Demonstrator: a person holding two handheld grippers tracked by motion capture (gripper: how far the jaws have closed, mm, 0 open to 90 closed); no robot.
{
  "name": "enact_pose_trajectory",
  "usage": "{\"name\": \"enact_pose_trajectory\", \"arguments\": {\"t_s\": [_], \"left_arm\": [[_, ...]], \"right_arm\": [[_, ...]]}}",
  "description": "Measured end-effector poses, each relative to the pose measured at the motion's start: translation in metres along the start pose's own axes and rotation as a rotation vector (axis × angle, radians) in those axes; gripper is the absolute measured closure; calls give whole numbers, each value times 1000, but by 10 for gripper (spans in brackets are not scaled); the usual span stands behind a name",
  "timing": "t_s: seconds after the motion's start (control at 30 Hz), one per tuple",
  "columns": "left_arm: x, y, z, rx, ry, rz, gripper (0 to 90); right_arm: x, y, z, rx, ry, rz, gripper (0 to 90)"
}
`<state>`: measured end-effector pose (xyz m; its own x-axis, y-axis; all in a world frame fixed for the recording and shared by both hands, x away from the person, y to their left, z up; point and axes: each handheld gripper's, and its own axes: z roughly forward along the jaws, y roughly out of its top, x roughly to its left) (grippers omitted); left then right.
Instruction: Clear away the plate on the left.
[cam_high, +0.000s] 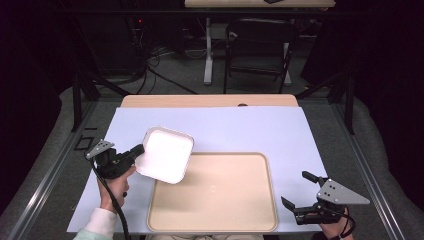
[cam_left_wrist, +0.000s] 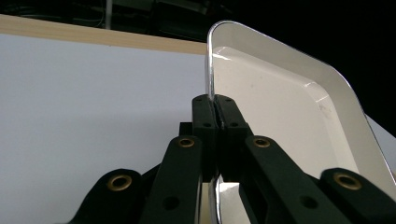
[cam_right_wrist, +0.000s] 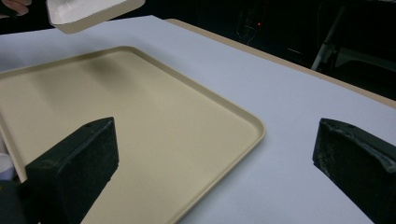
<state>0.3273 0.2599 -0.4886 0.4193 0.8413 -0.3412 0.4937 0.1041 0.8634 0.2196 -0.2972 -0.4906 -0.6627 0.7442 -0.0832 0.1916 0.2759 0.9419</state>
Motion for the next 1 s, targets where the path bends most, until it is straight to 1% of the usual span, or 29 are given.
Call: {"name": "enact_pose_trajectory", "arguments": {"t_s": [0.1,0.17,0.27,0.47,0.67,0.8,0.83,1.0], "left_arm": [[-7,-1,2,1,-13,7,880],[-9,-1,3,-2,-16,8,880],[-15,-2,6,-1,-28,7,880],[-25,-4,10,-3,-48,13,880],[-34,-7,13,-4,-62,17,879],[-41,-8,15,-2,-74,21,880],[-41,-8,15,-2,-74,21,880],[-51,-11,18,-7,-88,28,880]], "right_arm": [[0,0,0,1,0,0,0],[0,0,1,2,0,1,0],[1,1,2,8,1,5,0],[3,3,6,24,11,3,0],[5,4,10,35,22,11,0],[7,6,15,43,31,10,0],[8,7,16,47,35,9,0],[11,11,24,52,51,15,0]]}}
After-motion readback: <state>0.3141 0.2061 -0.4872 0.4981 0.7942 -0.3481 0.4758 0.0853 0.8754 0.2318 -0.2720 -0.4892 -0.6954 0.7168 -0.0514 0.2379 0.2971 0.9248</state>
